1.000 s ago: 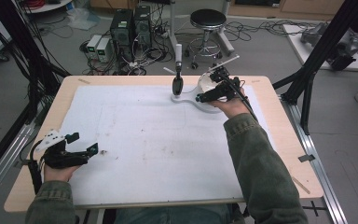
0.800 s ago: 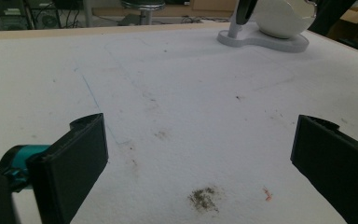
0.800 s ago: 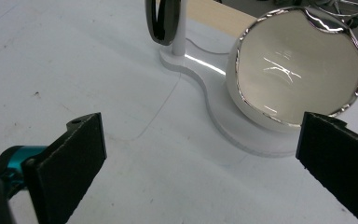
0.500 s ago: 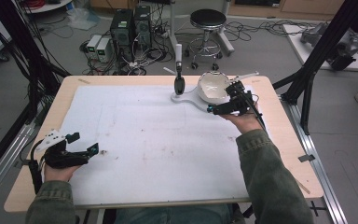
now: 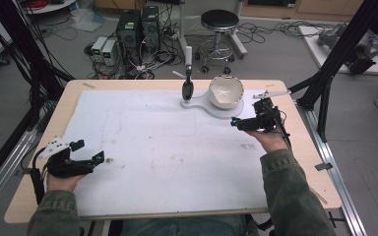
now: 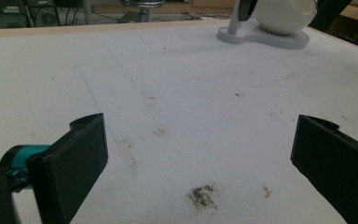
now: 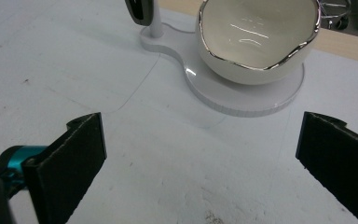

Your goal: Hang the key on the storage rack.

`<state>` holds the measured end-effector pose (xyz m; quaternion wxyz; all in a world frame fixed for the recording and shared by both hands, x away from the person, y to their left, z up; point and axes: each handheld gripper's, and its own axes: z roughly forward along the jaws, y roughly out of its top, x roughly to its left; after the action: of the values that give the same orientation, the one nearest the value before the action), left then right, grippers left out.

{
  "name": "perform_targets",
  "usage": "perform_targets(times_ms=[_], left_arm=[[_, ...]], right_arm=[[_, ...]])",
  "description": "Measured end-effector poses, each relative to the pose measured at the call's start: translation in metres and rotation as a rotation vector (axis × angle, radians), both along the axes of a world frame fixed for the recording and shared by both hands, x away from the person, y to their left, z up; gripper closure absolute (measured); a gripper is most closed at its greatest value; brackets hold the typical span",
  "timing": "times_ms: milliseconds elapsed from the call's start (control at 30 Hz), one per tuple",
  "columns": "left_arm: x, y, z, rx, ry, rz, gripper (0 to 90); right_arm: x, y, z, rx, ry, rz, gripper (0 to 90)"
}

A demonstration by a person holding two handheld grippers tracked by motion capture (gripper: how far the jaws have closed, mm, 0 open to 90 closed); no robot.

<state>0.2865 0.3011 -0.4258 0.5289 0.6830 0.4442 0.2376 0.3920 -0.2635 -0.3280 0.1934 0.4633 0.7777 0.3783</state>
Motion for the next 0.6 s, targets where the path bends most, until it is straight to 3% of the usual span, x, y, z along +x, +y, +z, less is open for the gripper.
perform_targets(times_ms=[300, 600], left_arm=[[0.000, 0.000, 0.000, 0.002, 0.002, -0.001, 4.3], [0.000, -0.001, 0.000, 0.005, 0.009, -0.006, 4.4]], right_arm=[[-0.016, -0.017, -0.008, 0.034, -0.042, -0.012, 0.5], [-0.027, -0.031, -0.025, 0.074, -0.042, -0.039, 0.5]])
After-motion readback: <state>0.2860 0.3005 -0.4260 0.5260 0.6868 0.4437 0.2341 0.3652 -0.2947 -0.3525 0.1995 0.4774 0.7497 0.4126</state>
